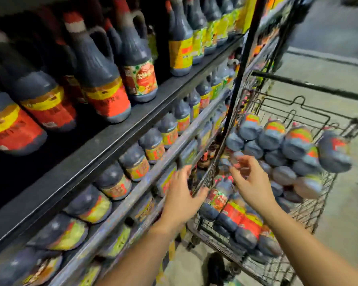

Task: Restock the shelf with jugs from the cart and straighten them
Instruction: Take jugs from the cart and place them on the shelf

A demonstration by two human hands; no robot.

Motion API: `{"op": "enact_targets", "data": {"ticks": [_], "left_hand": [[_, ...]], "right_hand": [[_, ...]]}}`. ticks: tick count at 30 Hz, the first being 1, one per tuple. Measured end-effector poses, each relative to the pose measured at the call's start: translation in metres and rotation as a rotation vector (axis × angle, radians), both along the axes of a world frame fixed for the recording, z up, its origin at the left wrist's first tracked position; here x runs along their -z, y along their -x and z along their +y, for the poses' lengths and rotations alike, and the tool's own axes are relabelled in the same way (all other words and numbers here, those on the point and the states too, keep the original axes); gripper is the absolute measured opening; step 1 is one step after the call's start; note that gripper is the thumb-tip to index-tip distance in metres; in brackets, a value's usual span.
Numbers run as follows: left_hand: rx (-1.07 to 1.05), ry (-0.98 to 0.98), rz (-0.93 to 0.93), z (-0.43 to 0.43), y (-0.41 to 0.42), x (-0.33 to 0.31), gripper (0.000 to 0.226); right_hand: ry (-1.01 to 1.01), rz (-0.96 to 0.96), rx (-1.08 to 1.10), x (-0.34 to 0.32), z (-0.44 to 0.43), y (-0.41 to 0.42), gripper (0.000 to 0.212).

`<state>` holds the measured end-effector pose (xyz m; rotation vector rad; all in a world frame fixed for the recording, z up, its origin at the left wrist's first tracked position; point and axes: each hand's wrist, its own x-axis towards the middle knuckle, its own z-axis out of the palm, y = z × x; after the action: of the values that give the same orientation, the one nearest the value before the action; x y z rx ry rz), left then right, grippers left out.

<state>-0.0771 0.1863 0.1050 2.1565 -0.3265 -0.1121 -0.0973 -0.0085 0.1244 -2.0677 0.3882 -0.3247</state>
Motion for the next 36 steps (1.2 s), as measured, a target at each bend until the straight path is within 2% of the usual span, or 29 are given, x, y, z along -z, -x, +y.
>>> {"op": "enact_targets", "data": {"ticks": [11, 16, 21, 24, 25, 28, 30, 36], "left_hand": [[0.185, -0.285, 0.391, -0.122, -0.032, 0.101, 0.074], [0.192, -0.357, 0.523, -0.149, -0.039, 0.132, 0.064], [0.196, -0.407, 0.536, -0.158, -0.047, 0.163, 0.053], [0.216, -0.488, 0.571, -0.160, -0.057, 0.180, 0.061], [0.227, -0.512, 0.576, -0.161, -0.060, 0.185, 0.062], [0.256, -0.525, 0.560, -0.166, -0.065, 0.199, 0.061], [0.235, -0.523, 0.567, -0.169, -0.067, 0.207, 0.070], [0.223, -0.580, 0.581, -0.174, -0.081, 0.235, 0.094]], "right_hand": [[0.034, 0.425, 0.205, 0.131, -0.137, 0.039, 0.033], [-0.056, 0.542, 0.203, 0.168, -0.159, 0.062, 0.024], [-0.049, 0.625, 0.238, 0.190, -0.167, 0.077, 0.021], [-0.051, 0.651, 0.299, 0.206, -0.170, 0.081, 0.039], [-0.058, 0.677, 0.313, 0.210, -0.170, 0.081, 0.039], [-0.089, 0.783, 0.315, 0.222, -0.170, 0.079, 0.016], [-0.098, 0.851, 0.311, 0.231, -0.170, 0.078, 0.034], [-0.088, 0.893, 0.277, 0.253, -0.159, 0.058, 0.043]]}}
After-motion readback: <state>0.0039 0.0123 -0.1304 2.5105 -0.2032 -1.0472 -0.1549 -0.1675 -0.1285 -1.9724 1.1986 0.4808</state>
